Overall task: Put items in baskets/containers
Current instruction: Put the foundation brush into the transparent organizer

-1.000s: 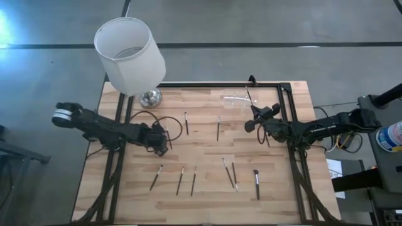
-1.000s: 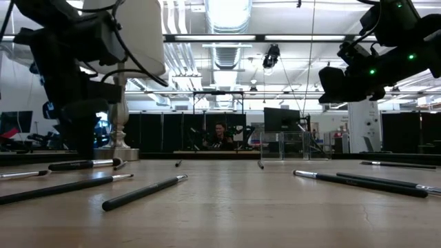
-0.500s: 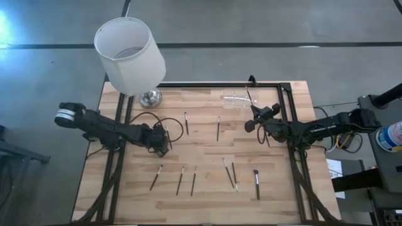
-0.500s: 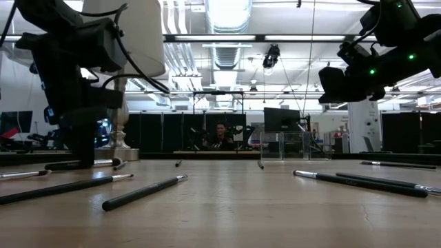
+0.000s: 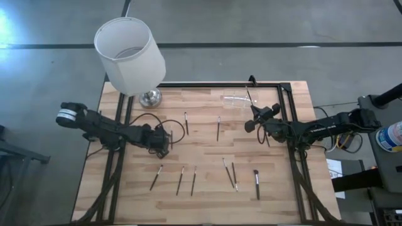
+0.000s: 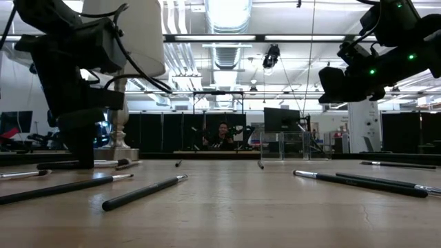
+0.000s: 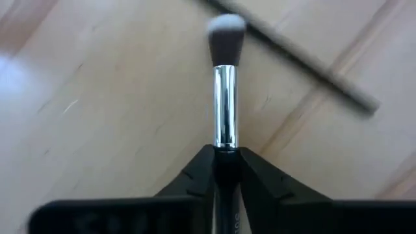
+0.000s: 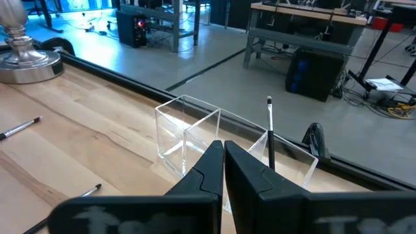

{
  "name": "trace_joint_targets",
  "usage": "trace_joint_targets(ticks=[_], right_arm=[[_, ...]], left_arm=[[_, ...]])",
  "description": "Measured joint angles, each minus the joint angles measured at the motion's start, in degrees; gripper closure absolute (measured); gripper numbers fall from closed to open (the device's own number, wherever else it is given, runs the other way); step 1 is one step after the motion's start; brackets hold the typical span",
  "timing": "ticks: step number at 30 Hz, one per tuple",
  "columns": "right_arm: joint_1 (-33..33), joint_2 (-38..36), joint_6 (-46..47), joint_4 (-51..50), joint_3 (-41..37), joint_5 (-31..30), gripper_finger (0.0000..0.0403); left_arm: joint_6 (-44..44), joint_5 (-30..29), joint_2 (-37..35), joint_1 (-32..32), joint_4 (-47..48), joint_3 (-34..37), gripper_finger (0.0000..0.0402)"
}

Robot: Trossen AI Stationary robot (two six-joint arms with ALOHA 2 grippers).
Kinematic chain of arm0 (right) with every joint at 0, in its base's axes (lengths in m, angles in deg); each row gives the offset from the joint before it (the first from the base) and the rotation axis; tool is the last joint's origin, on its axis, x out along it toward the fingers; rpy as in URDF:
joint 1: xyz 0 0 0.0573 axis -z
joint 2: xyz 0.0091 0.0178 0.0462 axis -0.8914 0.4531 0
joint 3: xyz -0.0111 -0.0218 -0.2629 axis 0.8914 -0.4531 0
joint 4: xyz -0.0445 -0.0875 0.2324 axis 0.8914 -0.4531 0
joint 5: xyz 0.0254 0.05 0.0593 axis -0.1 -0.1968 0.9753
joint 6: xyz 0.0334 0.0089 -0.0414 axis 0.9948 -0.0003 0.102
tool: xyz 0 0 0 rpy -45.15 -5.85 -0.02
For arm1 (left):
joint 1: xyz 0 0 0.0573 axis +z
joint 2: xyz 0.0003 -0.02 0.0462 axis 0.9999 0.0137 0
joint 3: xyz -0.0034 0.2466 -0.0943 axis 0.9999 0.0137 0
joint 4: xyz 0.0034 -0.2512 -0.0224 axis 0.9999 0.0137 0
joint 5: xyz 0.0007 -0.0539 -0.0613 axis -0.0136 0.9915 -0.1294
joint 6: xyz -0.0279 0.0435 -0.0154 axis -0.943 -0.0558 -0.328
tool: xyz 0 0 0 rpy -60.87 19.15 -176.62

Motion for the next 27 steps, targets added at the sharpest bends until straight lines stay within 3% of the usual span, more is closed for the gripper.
trace_joint_targets(ticks=[6, 12, 16, 19, 22, 27], right_arm=[[0.0, 0.0, 0.0, 0.0, 0.0, 0.0, 0.0394], [-0.1, 0.0, -0.4, 0.0, 0.0, 0.0, 0.0394], [-0.6, 0.0, -0.4, 0.0, -0.7, 0.1, 0.0394], [-1.0, 0.0, 1.5, 0.4, -2.0, 0.3, 0.0394], [-1.8, 0.1, 2.1, 6.3, -4.2, 3.1, 0.0394], [-3.3, 0.1, -2.5, 26.8, -10.2, 14.5, 0.0394]], left_arm=[[2.5, -4.9, -2.8, -2.4, 1.2, 0.4, 0.0373], [2.3, -11.7, -11.4, -7.0, 1.8, 0.9, 0.0373], [2.4, -18.8, -18.0, -11.8, -4.4, 4.5, 0.0373], [7.6, -22.7, -22.6, -14.8, -18.4, 9.6, 0.0373], [17.2, -23.0, -25.4, -15.5, -40.0, 16.6, 0.0373], [31.1, -16.4, -25.6, -14.0, -78.4, 27.9, 0.0373]])
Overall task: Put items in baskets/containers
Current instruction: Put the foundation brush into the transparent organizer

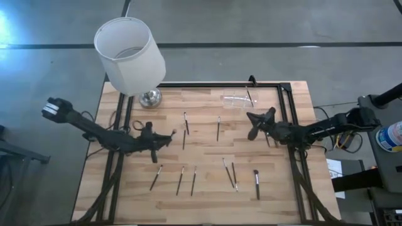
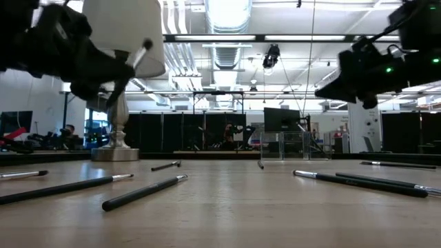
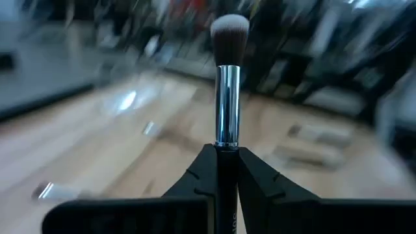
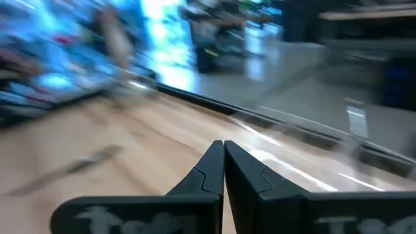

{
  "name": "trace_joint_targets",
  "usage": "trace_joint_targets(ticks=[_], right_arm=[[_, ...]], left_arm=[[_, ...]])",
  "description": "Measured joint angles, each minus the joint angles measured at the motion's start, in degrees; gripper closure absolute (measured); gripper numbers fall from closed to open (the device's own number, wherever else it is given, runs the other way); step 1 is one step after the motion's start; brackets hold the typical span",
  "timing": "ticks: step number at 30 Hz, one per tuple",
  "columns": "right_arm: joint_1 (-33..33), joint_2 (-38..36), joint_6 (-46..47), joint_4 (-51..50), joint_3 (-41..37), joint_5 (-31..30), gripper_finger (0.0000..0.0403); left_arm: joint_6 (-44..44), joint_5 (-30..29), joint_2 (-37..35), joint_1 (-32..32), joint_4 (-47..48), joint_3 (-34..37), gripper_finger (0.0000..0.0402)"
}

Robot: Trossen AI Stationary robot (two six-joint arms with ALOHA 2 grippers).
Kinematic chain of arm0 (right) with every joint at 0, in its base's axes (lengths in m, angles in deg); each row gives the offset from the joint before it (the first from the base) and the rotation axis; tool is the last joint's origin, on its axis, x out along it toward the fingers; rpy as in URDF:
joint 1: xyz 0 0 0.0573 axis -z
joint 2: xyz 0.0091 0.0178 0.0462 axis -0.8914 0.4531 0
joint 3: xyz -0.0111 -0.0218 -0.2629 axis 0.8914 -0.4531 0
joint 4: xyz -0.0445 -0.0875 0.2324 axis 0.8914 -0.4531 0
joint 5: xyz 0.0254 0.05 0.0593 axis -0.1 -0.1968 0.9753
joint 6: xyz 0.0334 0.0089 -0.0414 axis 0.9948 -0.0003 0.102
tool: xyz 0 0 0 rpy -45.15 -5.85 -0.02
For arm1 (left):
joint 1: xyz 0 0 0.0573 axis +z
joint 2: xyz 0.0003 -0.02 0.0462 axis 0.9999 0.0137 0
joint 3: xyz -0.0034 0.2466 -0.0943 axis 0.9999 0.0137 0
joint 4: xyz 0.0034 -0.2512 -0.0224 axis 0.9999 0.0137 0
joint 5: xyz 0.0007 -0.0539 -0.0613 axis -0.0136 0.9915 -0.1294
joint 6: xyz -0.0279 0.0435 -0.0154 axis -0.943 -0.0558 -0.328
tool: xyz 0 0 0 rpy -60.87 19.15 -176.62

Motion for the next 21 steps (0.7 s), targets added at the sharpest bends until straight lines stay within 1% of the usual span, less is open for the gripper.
trace_joint_targets(ticks=[2, 4, 6, 7, 9, 12, 15, 18, 21], right_arm=[[-0.6, 1.1, -0.2, 4.5, -0.8, 3.1, 0.0394], [-1.3, 3.1, 0.0, 5.8, -0.7, 6.2, 0.0394], [-2.0, 7.0, 0.1, 7.9, 0.0, 8.8, 0.0394], [-2.2, 9.1, 0.0, 9.7, 0.2, 9.1, 0.0394], [-2.2, 14.4, -1.0, 14.9, 1.5, 10.5, 0.0394], [-2.2, 22.6, -3.9, 23.5, 4.2, 14.7, 0.0394], [-2.2, 30.5, -5.7, 31.0, 8.2, 20.2, 0.0394], [-2.2, 36.9, -5.9, 34.2, 12.9, 24.1, 0.0394], [-2.2, 41.6, -5.6, 34.7, 17.5, 25.3, 0.0394]], left_arm=[[2.3, 2.5, 0.6, 0.9, -9.2, 2.7, 0.0373], [3.4, 3.8, 1.3, 1.9, -12.6, 3.2, 0.0373], [4.5, 4.4, 1.8, 2.7, -12.0, 2.8, 0.0373], [4.9, 5.4, 2.7, 3.3, -11.6, 2.0, 0.0373], [6.0, 7.1, 4.0, 4.0, -11.8, 0.3, 0.0373], [7.8, 8.6, 7.1, 5.1, -12.2, -2.5, 0.0373], [9.3, 10.0, 11.0, 6.5, -12.5, -5.1, 0.0373], [10.0, 12.3, 15.8, 8.6, -15.2, -7.1, 0.0373], [10.5, 16.3, 21.2, 10.7, -20.9, -8.8, 0.0373]])
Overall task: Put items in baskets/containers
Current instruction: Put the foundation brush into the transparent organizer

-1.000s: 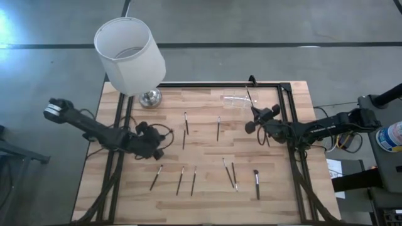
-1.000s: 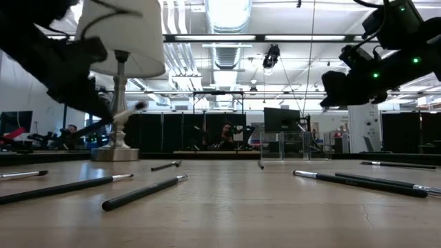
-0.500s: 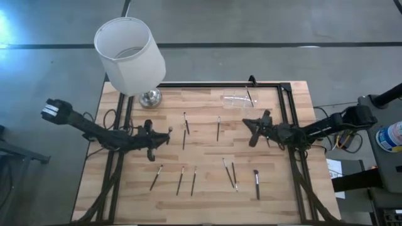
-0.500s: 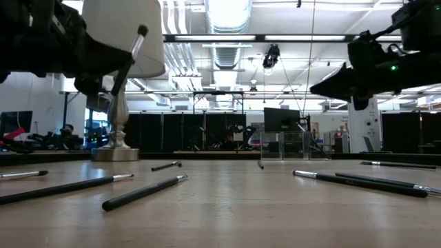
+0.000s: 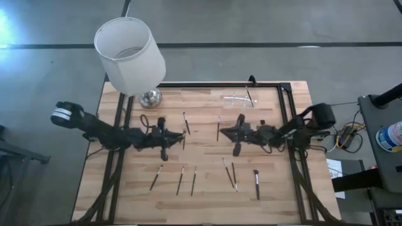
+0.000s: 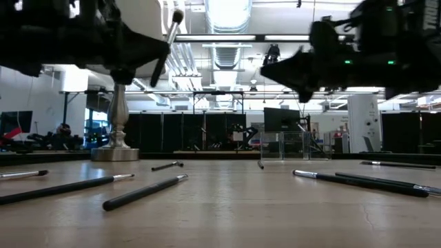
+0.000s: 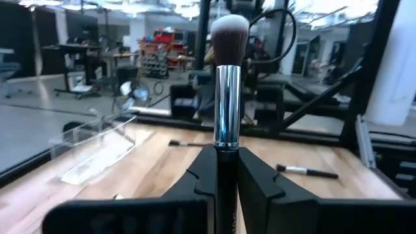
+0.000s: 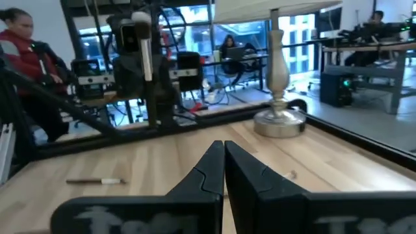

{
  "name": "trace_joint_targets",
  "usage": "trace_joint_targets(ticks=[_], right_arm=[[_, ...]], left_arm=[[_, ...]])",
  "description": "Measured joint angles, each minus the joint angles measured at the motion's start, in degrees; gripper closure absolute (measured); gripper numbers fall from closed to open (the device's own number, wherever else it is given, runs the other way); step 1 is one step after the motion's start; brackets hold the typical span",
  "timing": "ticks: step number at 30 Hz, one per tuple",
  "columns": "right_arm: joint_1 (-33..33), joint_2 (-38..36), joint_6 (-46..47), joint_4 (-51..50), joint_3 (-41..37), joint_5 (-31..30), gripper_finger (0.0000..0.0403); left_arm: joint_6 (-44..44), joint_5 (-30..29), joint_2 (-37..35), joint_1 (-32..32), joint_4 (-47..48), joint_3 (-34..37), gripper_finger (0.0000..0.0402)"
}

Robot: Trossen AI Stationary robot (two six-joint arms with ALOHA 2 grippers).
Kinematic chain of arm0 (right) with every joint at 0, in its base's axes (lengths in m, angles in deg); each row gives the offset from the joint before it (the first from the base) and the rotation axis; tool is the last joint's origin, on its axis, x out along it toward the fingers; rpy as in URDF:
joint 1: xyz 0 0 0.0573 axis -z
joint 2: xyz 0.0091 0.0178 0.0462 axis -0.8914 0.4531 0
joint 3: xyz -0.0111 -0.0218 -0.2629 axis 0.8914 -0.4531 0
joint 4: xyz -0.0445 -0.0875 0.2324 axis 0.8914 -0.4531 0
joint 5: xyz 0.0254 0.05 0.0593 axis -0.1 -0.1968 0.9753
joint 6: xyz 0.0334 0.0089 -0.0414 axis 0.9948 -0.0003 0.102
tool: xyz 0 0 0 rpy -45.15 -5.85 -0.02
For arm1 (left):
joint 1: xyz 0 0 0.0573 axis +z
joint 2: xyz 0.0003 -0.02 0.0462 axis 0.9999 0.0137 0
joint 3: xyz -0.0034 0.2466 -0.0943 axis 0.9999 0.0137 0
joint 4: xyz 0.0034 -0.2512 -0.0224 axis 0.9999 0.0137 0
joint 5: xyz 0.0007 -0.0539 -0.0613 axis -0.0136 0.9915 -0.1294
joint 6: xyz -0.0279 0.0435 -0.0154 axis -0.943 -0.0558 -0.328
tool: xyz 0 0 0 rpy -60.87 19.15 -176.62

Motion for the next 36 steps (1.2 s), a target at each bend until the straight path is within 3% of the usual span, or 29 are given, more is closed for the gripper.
trace_joint_targets(ticks=[5, 9, 17, 23, 29, 36], right_arm=[[0.0, 3.0, 0.5, -0.1, 5.2, 4.5, 0.0384], [0.0, 1.9, 1.3, -1.6, 8.5, 9.2, 0.0353], [-0.6, 0.6, 1.5, -15.8, 15.3, 11.2, 0.0267], [-1.6, 1.9, 1.0, -16.5, 19.2, 11.0, 0.0225], [-1.6, 2.2, -0.2, -18.3, 21.3, 11.0, 0.0220], [-1.6, 2.6, -0.3, -18.2, 21.9, 10.9, 0.0252]], left_arm=[[0.2, 5.6, 9.3, 3.2, -7.2, -3.6, 0.0373], [0.2, 7.4, 14.8, 4.6, -8.4, -6.6, 0.0373], [-0.3, 9.3, 18.6, 5.0, -8.6, -10.5, 0.0373], [-0.6, 9.6, 19.1, 5.1, -7.5, -11.6, 0.0373], [-0.9, 10.0, 19.6, 5.1, -7.3, -12.0, 0.0373], [-1.2, 10.6, 20.1, 5.0, -7.0, -12.7, 0.0373]])
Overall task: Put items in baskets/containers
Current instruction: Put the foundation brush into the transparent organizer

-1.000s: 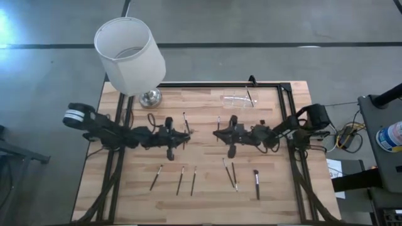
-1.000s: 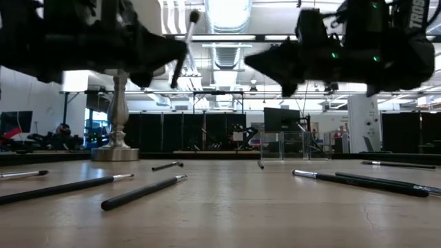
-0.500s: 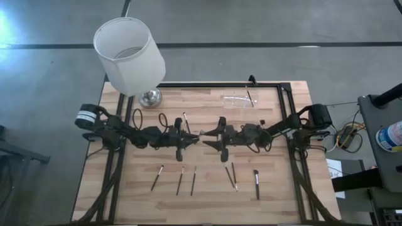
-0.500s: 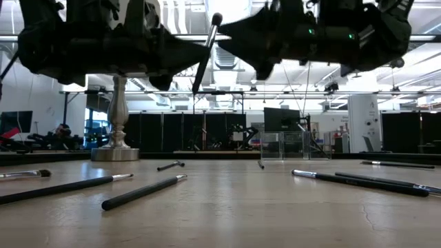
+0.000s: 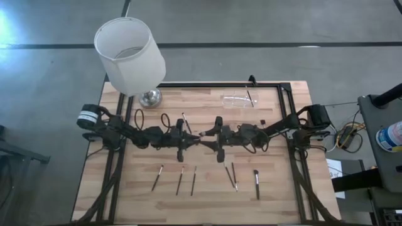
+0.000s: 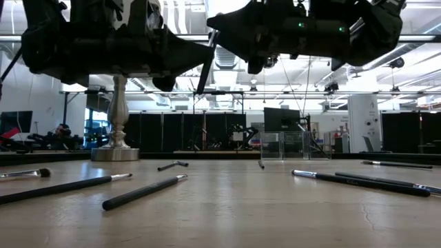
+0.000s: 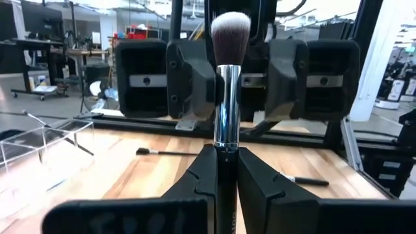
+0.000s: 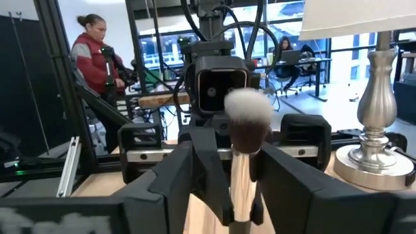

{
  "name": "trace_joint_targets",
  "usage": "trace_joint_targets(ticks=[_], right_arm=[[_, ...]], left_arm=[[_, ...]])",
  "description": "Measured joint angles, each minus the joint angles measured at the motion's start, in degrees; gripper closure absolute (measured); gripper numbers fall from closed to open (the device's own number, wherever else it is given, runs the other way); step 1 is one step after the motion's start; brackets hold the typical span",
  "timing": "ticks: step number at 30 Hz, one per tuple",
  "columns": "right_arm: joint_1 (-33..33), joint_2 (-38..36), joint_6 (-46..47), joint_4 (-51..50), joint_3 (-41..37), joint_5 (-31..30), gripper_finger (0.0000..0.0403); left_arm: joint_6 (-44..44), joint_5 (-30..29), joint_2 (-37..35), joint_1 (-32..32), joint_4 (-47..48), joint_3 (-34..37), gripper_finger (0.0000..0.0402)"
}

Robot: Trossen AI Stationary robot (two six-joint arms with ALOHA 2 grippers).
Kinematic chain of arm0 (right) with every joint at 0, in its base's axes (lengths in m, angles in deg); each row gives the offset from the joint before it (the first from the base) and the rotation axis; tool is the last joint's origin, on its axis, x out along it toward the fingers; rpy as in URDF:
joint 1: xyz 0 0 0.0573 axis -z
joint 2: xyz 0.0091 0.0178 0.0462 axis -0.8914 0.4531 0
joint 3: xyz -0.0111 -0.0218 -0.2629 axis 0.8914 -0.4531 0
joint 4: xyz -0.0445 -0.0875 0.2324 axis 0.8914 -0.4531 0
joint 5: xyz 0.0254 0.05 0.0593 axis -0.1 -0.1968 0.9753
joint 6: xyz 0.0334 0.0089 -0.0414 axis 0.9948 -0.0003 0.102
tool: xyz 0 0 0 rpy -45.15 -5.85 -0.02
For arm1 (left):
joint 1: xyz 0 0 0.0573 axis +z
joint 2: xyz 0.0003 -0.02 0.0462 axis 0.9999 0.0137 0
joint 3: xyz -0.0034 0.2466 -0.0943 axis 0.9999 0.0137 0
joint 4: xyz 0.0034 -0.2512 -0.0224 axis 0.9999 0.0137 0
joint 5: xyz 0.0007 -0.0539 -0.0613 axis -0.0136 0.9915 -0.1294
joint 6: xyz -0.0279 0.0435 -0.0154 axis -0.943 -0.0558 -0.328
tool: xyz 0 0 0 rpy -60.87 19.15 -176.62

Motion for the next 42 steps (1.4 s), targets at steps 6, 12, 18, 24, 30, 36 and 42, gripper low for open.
trace_joint_targets(ticks=[6, 12, 18, 24, 30, 36, 42], right_arm=[[0.0, 0.3, -1.0, 0.0, 0.2, -0.1, 0.0311], [0.0, 0.3, -2.3, -0.1, 0.2, -1.3, 0.0361], [0.2, -1.2, -4.4, -3.6, 0.2, -4.9, 0.0361], [0.4, -8.3, -6.9, -13.4, 0.1, -9.7, 0.0361], [2.7, -18.9, -7.5, -25.8, -0.4, -15.1, 0.0361], [8.8, -28.9, -5.5, -39.6, -2.4, -20.9, 0.0361], [21.7, -36.7, -0.6, -46.7, -7.9, -22.5, 0.0361]], left_arm=[[-0.2, 0.2, 0.1, 0.0, 0.2, -0.1, 0.0368], [-1.1, 0.0, 0.1, 0.0, 0.4, 0.0, 0.0336], [-2.6, -6.3, -0.6, 0.0, 1.9, 0.1, 0.0316], [-2.4, -8.7, -3.6, 0.0, 9.3, 0.2, 0.0293], [-0.6, -8.5, -8.7, -0.1, 13.7, 1.2, 0.0285], [0.0, -8.3, -13.8, -0.2, 13.7, 6.1, 0.0303], [-2.2, -8.3, -17.5, -0.2, 12.2, 12.5, 0.0354]])
